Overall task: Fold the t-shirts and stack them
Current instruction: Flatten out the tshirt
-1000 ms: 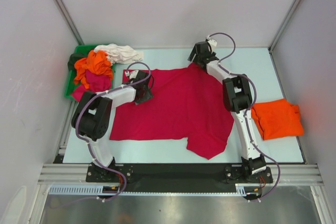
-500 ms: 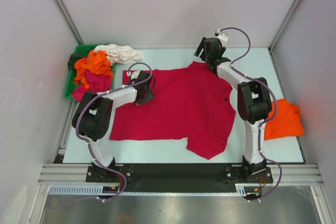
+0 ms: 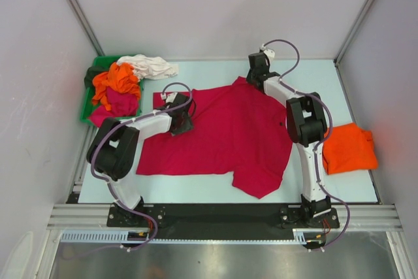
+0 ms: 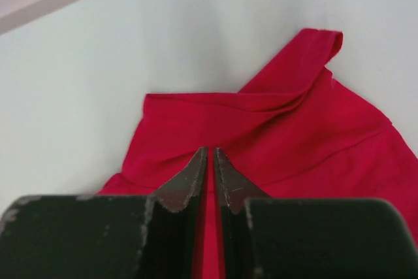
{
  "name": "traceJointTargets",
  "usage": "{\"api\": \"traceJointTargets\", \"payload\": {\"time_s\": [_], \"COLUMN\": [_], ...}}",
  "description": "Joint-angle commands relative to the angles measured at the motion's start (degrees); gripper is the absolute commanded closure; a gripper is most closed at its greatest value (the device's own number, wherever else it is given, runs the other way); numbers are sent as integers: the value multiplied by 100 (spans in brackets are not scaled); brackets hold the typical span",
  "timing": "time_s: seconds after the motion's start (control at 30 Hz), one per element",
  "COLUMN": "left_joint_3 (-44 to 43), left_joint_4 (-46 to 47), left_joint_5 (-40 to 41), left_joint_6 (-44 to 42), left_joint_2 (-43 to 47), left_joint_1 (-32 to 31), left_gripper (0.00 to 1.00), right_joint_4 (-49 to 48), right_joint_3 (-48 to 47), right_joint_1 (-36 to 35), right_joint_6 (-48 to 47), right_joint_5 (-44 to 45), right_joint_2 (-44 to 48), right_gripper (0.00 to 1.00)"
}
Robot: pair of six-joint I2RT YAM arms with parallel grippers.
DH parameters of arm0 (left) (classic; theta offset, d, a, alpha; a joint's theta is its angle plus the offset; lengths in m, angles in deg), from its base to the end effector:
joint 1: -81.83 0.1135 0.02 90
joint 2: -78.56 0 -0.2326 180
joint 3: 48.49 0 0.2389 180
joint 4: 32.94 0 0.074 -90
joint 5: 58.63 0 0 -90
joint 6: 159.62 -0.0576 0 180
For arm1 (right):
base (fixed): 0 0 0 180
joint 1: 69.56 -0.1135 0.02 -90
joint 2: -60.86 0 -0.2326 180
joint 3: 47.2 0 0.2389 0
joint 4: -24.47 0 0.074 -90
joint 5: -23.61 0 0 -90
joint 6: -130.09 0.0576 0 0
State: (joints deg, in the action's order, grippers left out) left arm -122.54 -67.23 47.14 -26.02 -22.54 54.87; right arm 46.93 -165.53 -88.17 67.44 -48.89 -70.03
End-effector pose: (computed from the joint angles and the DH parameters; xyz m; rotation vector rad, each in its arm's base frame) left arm 0.3098 -0.1400 0.1195 -0.4632 2.5370 -0.0889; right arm 0.4898 0.1467 0.1634 0.3349 2.1266 0.1319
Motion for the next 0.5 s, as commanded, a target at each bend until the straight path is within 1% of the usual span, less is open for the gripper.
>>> {"api": "traceJointTargets", "payload": {"time_s": [0.0,0.23,0.3,0.4,0.47], "left_joint_3": [106,-78,-140,-359,-517], "left_joint_4": [-196,-266,-310,-319,-380], "left_joint_5": [-118,-74,5,233,304], "left_joint_6": [114,62,62,0,-70], "left_joint_2": [266,170,169,240,205], "left_joint_1": [-90,-99,-90,-99,-90], "left_gripper": [48,47,46,42,42], "right_joint_4": [297,482,491,561,657], "right_joint_3": [-414,-809,-897,-1099,-1406], "right_joint_1": [68,94,86,121,130], "right_joint_6": [-72,-64,-63,-72,-46], "right_joint_5": [43,35,43,8,-36], "right_joint_2": [-217,-683,-832,-1025,-1192], "right_gripper": [89,89,89,90,90]}}
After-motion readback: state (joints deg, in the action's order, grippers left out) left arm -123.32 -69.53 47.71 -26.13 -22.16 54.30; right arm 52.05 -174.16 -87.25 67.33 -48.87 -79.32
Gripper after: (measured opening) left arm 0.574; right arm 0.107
